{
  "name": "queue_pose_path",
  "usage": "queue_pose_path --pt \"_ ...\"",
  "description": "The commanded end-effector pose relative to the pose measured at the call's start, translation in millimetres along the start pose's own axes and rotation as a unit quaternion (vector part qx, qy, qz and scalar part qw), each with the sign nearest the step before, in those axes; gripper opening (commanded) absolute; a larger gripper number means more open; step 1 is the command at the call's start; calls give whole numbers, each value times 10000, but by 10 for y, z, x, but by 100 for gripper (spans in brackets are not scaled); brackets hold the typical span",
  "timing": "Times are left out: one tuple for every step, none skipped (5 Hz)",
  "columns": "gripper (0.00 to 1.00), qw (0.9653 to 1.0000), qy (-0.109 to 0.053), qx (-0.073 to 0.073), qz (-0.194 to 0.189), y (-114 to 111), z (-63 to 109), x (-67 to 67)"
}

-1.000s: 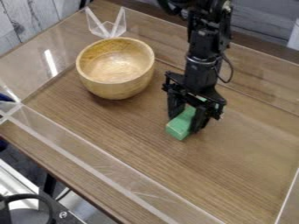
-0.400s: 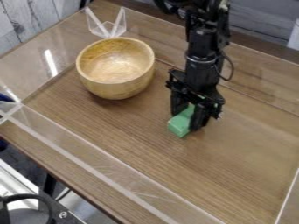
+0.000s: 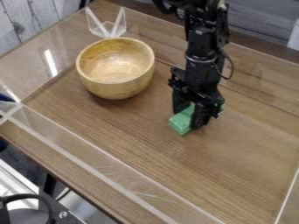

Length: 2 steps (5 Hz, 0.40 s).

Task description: Put the green block in the brown bowl

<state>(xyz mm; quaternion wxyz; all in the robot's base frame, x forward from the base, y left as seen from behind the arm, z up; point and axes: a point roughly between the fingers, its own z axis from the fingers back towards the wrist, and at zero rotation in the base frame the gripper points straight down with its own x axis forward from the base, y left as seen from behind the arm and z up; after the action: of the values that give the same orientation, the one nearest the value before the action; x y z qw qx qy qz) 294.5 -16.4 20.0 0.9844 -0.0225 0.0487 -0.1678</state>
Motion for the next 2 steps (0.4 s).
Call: queue_pose_path --pt "0 9997 -156 25 -211 -8 131 -30" --pt "0 9995 -185 14 -273 2 152 24"
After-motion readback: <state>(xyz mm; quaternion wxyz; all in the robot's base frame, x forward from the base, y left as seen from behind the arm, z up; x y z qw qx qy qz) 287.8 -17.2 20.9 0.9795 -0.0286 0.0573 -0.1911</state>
